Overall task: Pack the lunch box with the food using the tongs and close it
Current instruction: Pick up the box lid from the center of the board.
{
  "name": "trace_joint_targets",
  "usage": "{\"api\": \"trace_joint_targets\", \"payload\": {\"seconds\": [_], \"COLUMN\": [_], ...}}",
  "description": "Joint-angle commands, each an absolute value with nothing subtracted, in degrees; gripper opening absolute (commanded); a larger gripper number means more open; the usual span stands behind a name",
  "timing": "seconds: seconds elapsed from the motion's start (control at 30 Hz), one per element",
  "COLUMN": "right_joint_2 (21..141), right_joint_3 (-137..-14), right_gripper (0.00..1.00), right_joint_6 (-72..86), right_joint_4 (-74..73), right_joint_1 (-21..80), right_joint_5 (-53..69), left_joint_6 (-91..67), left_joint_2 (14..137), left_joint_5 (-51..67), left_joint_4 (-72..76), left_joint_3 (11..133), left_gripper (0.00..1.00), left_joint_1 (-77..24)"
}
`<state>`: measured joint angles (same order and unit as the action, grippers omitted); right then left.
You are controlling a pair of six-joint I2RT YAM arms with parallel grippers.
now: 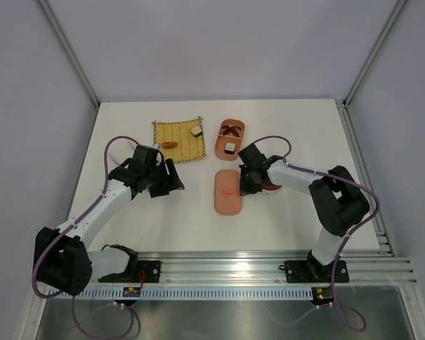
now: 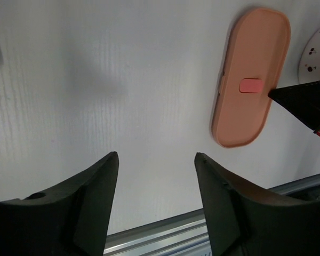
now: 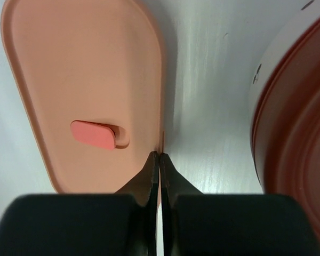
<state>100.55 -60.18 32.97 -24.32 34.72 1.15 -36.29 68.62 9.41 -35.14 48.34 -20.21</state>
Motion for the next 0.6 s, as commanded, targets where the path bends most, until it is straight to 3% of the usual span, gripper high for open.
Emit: {"api": "trace_joint_targets", "payload": {"seconds": [0.0, 0.07, 0.2, 0.57], "right_joint_2": [96.3, 94.9, 93.8, 90.6], "right_joint_3": [-61.1, -61.1, -61.3, -60.9], "right_gripper": [0.00, 0.00, 0.00, 0.00], "right_joint_6": [34.4, 35.2, 36.8, 36.7], "right_joint_4": [-24.5, -23.6, -22.1, -22.2], "right_joint_1": [34.8, 34.8, 34.8, 34.9], "right_joint_5": [1.6, 2.0, 5.0, 8.2], "left_joint_6": [-35.9, -36.5, -40.0, -48.0], "left_joint_2": [69.0, 69.5, 72.2, 83.4], "left_joint_5": [16.0, 16.9, 21.0, 22.2], "left_joint_4": [-28.3, -26.6, -19.6, -2.3], "left_joint_3": [49.0, 48.8, 46.9, 45.7], "left_gripper": [0.70, 0.86, 0.96, 0.81], "left_joint_1": [-21.4, -22.3, -25.0, -29.5]}}
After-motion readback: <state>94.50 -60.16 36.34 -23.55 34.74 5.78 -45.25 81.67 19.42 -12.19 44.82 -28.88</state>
